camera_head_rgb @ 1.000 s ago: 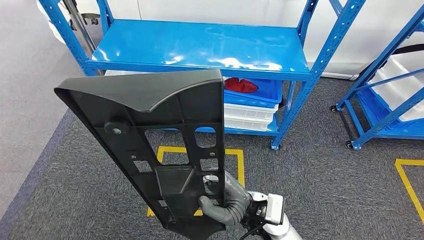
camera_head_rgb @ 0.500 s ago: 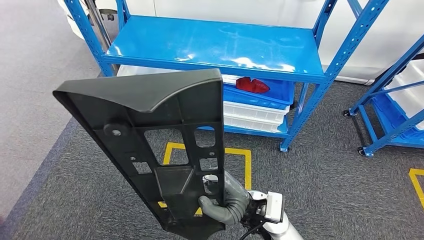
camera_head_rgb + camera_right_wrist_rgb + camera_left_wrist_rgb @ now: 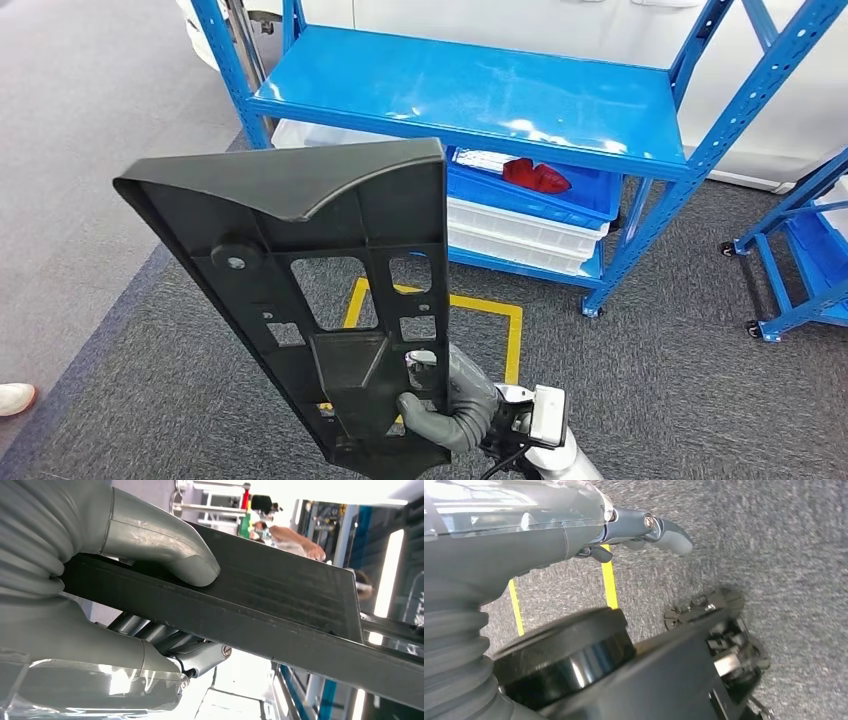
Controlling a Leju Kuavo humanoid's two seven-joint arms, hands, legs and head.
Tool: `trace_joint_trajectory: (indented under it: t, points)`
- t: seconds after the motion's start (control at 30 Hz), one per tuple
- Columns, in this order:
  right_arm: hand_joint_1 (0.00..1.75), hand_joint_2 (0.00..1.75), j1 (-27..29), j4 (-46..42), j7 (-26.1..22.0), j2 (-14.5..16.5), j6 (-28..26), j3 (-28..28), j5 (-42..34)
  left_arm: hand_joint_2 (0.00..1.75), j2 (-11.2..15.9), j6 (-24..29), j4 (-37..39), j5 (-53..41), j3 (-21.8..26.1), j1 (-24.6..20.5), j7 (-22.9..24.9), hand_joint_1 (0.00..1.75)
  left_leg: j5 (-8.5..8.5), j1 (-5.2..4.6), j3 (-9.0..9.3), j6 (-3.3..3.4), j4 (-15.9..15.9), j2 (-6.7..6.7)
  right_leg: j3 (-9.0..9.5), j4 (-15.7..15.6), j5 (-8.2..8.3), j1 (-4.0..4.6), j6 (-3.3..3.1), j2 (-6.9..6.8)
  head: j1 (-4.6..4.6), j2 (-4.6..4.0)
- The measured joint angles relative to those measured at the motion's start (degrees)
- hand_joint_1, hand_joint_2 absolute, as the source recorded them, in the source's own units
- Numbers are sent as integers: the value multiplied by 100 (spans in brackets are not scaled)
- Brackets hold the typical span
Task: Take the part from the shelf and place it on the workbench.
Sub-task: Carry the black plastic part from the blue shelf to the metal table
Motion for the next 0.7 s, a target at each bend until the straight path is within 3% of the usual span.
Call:
trace_joint_trajectory:
  t: [0.03,0.1,0.2,0.23,0.27,0.3,0.33,0.4,0.47,0.53,0.6,0.67,0.7]
  points:
    - [175,175,4,-3,1,2,1,1,0,175,1,-1,0,-9,0,11,7,0,18,8,-8,36,-9,-44,-3,9,-12,-9,33,-10,-1,0]
    - [175,175,14,-12,2,9,1,1,0,175,1,-8,0,-24,1,24,20,0,60,30,-19,104,-36,-128,-77,206,-181,-36,102,118,0,0]
    - [175,175,58,-23,4,15,11,-1,0,175,1,-20,0,-27,1,22,37,0,97,39,-63,152,-41,-265,-555,1271,-755,-62,157,333,1,0]
    - [175,175,73,-23,6,16,24,-2,0,175,1,-19,0,-25,1,29,42,0,103,37,-78,154,-34,-321,-698,1579,-851,-63,160,343,1,0]
    - [175,175,83,-22,8,16,42,-5,0,175,1,-14,0,-24,2,38,46,0,107,36,-87,153,-26,-382,-751,1697,-835,-65,157,347,0,0]
    - [175,175,82,-22,8,17,63,-8,0,175,1,-9,0,-22,2,44,49,0,111,36,-90,148,-17,-446,-676,1548,-696,-68,145,358,0,0]
    - [175,175,76,-22,9,17,84,-12,0,175,0,-3,0,-21,2,46,50,0,112,36,-89,140,-6,-518,-501,1199,-481,-74,126,405,1,0]
    - [175,175,55,-22,9,17,107,-21,0,175,-8,7,0,-22,1,37,53,0,119,38,-109,105,18,-652,-117,402,-156,-90,80,677,1,0]
    - [175,175,39,-22,13,18,108,-33,-1,175,-14,21,0,-27,1,28,76,0,145,57,-167,31,29,-772,18,67,-87,-83,57,855,1,0]
    - [175,175,26,-26,19,27,97,-46,-3,175,-14,36,0,-31,0,41,113,0,177,75,-209,-55,13,-881,15,32,-65,-82,26,755,-1,0]
    - [175,175,11,-37,24,52,86,-58,-9,175,-12,45,0,-32,1,54,135,0,73,56,-287,-108,158,-711,42,-32,-30,-102,-45,607,-1,0]
    - [175,175,6,-48,27,74,84,-72,-18,175,-11,49,0,-32,1,38,142,0,-271,42,-557,-137,751,-376,55,-69,-14,-91,-96,433,-2,0]
    - [175,175,9,-50,29,79,84,-76,-21,175,-12,49,0,-32,1,28,142,0,-464,47,-736,-152,1153,-281,51,-67,-15,-76,-105,347,-2,0]
